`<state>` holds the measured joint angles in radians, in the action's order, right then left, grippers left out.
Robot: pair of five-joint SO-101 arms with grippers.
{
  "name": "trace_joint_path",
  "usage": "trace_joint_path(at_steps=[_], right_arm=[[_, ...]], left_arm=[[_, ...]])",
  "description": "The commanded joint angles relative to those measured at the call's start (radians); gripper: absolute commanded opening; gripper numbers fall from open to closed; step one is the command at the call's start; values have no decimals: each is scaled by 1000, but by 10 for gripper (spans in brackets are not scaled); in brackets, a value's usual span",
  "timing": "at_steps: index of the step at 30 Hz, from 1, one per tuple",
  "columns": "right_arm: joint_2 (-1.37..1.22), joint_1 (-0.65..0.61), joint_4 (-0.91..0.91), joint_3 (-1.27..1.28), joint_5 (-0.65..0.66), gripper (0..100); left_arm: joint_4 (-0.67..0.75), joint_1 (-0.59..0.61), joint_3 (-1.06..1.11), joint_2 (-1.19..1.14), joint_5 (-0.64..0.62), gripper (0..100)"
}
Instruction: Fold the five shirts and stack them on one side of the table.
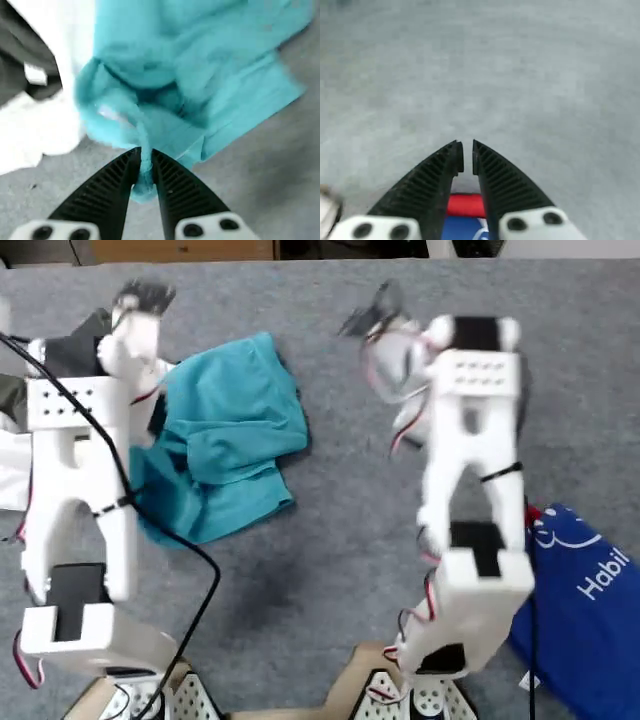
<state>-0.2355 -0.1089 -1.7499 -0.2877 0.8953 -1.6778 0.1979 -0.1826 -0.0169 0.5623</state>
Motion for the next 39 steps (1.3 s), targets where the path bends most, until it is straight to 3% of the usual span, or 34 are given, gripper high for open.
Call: trace_joint_path(at_steps=[1,6,10,14,16,20,22,29,39], right_arm=[[199,-125,152,332,29,58],[295,-274,471,585,31,58],[295,-377,700,647,29,61],[229,-478,736,624,-12,62],[142,-489,736,565,-28,62],[-50,-476,680,366,-28,62],[-133,-472,628,236,-28,62],[-440,-438,446,-249,-21,62],[-932,-395,361,-1036,-80,62]], left_arm=[[130,153,189,48,137,19],[233,325,370,48,256,19],[290,384,486,48,290,19],[457,411,651,48,282,19],[574,404,744,48,216,19],[862,390,884,50,-52,19],[953,416,898,59,-104,19],[1025,433,954,110,-112,19],[1043,433,976,136,-112,19]])
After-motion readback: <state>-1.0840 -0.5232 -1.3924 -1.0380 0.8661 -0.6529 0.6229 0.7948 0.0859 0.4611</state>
